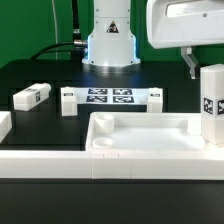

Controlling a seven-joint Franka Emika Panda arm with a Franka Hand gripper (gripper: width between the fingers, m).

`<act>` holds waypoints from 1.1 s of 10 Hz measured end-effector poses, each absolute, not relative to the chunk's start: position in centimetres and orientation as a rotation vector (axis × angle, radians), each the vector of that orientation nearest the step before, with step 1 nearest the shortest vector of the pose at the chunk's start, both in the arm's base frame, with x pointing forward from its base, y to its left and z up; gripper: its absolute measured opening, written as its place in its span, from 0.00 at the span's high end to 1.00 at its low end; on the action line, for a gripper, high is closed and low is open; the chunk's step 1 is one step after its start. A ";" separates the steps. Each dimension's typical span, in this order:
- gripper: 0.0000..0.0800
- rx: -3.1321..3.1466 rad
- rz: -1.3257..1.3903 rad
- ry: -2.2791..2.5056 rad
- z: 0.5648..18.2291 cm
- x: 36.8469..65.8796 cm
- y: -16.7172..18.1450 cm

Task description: Assemble desk

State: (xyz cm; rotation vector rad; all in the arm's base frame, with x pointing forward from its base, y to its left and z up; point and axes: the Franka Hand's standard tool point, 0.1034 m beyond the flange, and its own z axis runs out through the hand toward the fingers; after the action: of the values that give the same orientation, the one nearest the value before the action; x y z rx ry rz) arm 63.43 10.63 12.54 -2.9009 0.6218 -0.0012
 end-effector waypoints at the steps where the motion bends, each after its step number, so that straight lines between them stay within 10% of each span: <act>1: 0.19 -2.925 -0.012 0.507 12.6 63.5 10.7; 9: 0.19 -2.967 -0.085 -0.404 12.9 64.1 9.3; 11: 0.53 -2.966 -0.082 -0.405 12.8 64.0 9.3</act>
Offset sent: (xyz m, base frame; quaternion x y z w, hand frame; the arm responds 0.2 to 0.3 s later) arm 0.0072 -0.0027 -0.0017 -0.0034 0.0155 -0.2301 0.9730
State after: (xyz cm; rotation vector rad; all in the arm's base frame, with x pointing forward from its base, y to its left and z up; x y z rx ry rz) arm 64.02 9.34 12.77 -2.9662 -0.4054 -0.0821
